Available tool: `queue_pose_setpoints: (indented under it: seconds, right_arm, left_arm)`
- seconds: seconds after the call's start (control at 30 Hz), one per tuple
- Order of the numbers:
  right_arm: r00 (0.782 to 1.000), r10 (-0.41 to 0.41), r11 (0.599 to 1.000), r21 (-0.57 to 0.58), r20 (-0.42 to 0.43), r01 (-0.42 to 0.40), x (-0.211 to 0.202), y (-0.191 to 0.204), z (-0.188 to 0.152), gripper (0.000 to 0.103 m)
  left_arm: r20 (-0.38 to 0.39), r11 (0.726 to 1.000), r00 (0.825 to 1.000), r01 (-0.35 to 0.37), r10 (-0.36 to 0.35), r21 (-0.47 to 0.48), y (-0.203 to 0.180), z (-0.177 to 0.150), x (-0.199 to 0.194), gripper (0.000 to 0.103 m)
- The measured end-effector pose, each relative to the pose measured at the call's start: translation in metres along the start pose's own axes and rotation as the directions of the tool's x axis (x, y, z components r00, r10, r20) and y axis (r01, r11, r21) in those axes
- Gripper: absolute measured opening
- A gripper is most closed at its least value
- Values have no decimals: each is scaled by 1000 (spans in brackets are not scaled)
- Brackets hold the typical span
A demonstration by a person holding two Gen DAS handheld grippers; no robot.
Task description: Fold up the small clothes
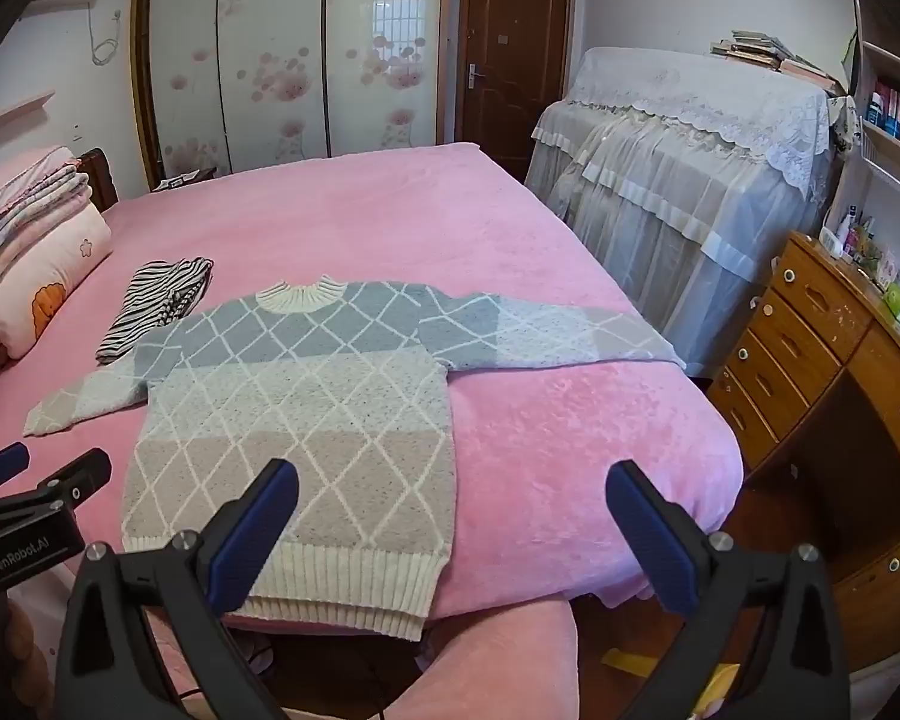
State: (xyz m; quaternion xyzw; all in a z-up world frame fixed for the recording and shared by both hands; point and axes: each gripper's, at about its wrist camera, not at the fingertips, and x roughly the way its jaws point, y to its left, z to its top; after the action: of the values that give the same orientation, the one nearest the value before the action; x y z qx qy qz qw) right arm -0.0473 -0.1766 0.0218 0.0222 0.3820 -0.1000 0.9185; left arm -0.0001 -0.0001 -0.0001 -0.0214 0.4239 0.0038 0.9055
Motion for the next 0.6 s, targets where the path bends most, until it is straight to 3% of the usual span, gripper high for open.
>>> queue_pose_setpoints:
  seconds: [0.6]
  right_arm:
    - [1000,10,1000,9,0,-10,4,-4,2,103]
  left_arm:
    - [27,1000,1000,-12,12,9,-2,2,-4,102]
